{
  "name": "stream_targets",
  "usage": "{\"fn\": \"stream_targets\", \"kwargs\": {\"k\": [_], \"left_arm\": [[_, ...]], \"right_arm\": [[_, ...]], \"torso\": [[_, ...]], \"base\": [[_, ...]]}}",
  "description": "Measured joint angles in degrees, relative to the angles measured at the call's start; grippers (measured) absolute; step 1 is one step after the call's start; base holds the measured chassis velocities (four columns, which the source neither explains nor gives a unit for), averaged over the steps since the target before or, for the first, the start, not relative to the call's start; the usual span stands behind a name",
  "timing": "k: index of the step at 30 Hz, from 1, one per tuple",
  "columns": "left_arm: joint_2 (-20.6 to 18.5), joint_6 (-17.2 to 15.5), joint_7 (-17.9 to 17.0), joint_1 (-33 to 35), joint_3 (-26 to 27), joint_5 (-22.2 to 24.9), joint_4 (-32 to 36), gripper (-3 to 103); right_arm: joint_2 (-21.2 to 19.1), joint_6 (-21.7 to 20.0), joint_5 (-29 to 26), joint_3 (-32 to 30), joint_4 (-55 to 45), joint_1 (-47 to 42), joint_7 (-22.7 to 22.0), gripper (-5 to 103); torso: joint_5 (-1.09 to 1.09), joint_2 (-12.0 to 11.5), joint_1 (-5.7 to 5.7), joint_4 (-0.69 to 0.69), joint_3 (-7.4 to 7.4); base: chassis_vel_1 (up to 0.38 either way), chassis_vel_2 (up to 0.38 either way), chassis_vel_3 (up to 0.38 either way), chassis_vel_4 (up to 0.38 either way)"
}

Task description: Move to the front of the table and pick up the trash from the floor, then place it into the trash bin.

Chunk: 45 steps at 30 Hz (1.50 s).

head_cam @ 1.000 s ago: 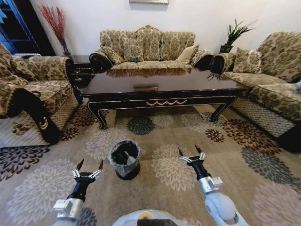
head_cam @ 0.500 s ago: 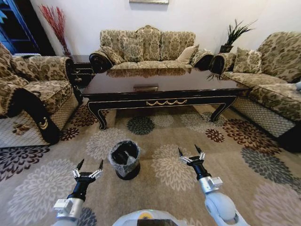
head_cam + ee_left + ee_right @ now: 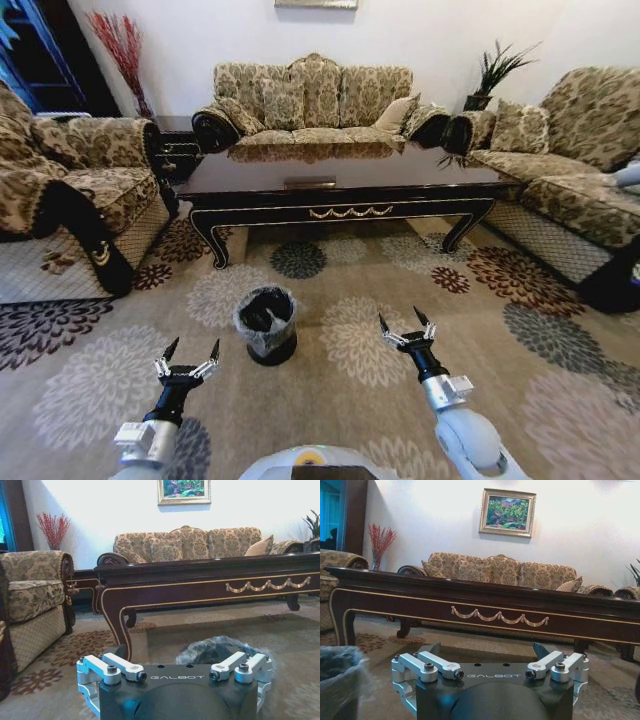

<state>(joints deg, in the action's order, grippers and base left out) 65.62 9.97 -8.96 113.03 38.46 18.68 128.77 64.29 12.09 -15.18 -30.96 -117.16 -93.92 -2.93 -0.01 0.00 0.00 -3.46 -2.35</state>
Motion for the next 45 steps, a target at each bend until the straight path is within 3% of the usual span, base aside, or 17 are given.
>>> {"fn": "stream_targets", "kwargs": {"k": [45], "left_arm": [[-0.01,-0.03,-0.02,-0.02,-0.01,0.01,-0.01,100]], "right_arm": [[-0.01,-0.01,-0.04,0.01,-0.01,0.02,-0.02,100]], "torso": [[0.01,0.00,0.00,-0.01,0.00]], "base": [[0.260,-0.259,-0.263,0.261]]}}
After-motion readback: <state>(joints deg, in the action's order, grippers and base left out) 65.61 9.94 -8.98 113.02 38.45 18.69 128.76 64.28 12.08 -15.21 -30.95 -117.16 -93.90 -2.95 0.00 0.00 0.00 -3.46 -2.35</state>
